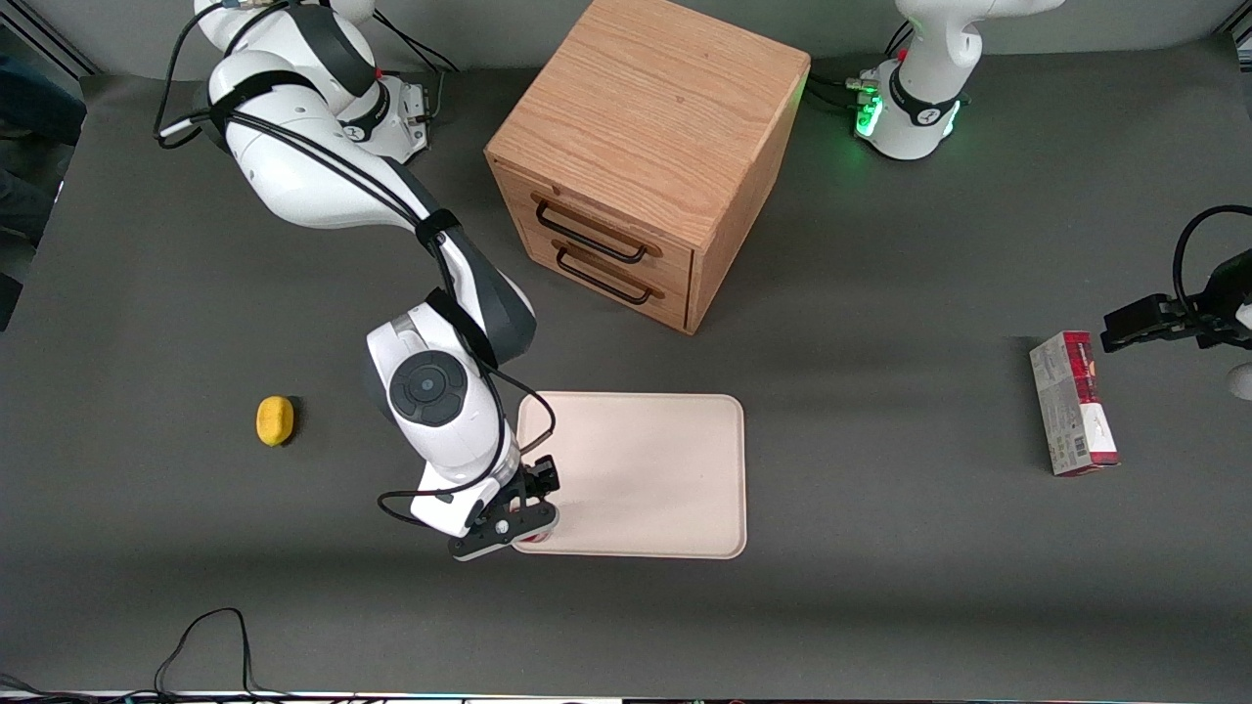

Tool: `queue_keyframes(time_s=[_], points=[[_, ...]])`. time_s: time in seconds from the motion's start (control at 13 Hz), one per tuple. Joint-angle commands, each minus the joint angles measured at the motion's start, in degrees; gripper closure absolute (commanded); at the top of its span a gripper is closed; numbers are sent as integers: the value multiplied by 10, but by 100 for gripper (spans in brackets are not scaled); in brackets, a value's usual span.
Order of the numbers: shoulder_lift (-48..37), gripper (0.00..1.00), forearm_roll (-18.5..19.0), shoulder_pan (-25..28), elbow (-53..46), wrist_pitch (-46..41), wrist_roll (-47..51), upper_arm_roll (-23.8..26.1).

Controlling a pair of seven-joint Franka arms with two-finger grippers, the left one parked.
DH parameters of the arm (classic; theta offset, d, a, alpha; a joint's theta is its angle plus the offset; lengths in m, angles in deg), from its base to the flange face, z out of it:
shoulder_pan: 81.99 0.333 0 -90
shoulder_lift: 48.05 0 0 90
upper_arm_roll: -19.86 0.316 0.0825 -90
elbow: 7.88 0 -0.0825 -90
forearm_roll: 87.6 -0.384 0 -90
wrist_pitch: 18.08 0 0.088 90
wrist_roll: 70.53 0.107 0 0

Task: Place coke bottle on tray
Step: 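Lower the bottle onto the tray and open the right gripper, then raise the open right gripper away from the tray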

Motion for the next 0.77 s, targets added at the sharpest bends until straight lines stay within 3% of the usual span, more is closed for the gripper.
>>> queue_keyframes(time_s=[0.0, 0.15, 0.46, 0.54, 0.69], points=[[-45, 0, 3, -4, 16, -44, 13, 2], [-111, 0, -58, -24, 49, -99, 9, -2], [-295, 0, -199, -28, 205, -162, -15, -103], [-339, 0, -218, -27, 246, -174, -41, -135], [-430, 0, -220, -26, 349, -177, -79, -180]])
